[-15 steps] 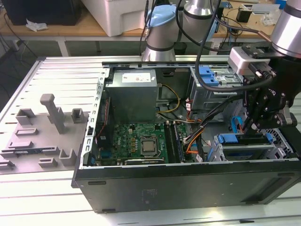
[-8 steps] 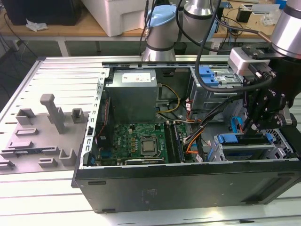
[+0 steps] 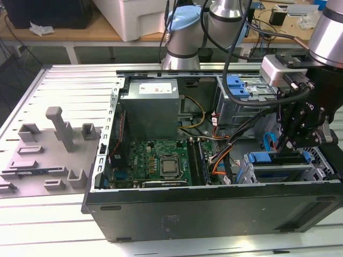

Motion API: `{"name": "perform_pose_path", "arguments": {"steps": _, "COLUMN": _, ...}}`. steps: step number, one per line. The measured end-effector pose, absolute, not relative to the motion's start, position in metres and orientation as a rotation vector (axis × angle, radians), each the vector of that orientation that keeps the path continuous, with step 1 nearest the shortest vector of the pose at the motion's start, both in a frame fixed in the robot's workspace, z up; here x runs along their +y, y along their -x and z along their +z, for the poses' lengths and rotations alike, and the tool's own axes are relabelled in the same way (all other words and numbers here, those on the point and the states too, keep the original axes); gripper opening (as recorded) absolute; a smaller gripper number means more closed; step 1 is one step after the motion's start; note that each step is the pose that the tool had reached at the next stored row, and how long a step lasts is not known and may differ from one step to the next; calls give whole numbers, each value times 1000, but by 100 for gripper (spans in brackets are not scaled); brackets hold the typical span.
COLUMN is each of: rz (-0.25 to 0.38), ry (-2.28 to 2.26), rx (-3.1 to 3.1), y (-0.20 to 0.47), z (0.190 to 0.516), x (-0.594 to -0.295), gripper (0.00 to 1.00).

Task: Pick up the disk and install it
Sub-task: 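Insert the second disk wire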

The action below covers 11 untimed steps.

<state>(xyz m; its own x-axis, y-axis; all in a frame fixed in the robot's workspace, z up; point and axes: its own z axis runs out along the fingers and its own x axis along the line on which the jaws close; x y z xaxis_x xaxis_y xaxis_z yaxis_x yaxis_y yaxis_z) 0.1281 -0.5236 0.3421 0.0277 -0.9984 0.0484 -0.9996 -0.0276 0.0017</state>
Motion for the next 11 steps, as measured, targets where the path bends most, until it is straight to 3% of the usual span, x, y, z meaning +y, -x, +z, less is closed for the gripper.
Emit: {"name": "perform_pose_path", "arguments": {"steps": 11, "rz": 52, "ry": -2227, "rx": -2166, "y": -128, "z": 340, "x": -524, "gripper": 16}}
